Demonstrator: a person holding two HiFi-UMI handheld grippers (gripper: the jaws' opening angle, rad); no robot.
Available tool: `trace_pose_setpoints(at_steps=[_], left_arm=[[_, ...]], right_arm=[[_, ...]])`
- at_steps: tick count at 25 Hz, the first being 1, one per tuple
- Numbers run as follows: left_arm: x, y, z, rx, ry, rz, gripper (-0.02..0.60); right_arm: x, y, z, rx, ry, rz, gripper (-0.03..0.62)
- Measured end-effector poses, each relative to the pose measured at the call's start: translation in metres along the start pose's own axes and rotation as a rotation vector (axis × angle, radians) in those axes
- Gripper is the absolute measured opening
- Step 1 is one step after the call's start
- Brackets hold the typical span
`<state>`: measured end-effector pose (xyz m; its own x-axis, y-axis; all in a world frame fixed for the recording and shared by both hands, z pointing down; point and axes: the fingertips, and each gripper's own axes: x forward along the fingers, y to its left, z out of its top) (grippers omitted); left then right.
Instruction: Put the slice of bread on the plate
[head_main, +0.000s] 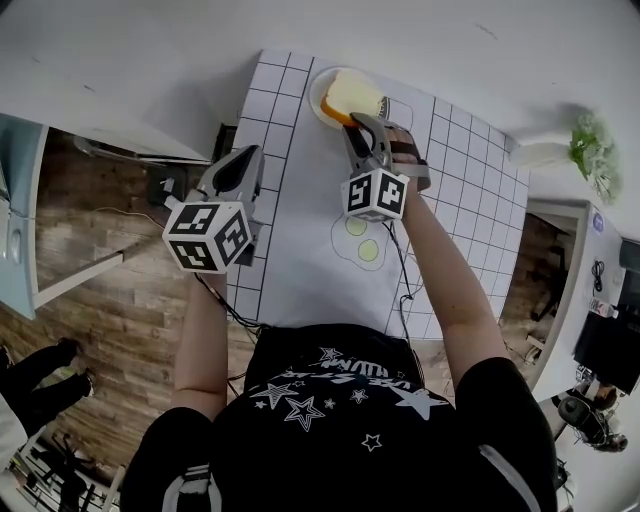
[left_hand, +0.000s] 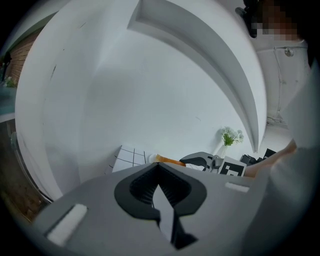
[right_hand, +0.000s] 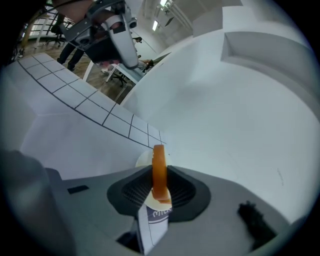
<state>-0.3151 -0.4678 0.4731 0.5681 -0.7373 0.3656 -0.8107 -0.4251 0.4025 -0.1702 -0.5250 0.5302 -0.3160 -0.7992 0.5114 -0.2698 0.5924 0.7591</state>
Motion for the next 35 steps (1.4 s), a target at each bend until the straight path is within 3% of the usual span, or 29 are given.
trace_pose_setpoints(at_steps=[8, 13, 19, 23, 27, 35], left_arm=[[-0.005, -0.003, -0.01, -0.022, 0.014, 0.0, 0.008], [-0.007, -0.01, -0.013, -0.014, 0.02, -0.007, 0.008], [-0.013, -0.017, -0.013, -0.005, 0.02, 0.001, 0.008], [-0.019, -0.025, -0.014, 0.01, 0.022, 0.005, 0.008], [-0.026, -0.037, -0.012, 0.021, 0.008, 0.014, 0.008], [-0.039, -0.083, -0.018, 0.051, 0.0, 0.014, 0.008]], right_arm=[[0.001, 0.022, -0.001, 0.019, -0.013, 0.077, 0.103], [0.007, 0.042, -0.006, 0.096, 0.028, 0.157, 0.124], [0.006, 0.04, -0.003, 0.227, 0.037, 0.177, 0.137], [-0.008, 0.032, -0.003, 0.31, 0.027, 0.163, 0.143], [-0.043, 0.008, 0.008, 0.492, -0.084, 0.101, 0.143], [-0.127, -0.034, 0.01, 0.745, -0.261, 0.014, 0.141]])
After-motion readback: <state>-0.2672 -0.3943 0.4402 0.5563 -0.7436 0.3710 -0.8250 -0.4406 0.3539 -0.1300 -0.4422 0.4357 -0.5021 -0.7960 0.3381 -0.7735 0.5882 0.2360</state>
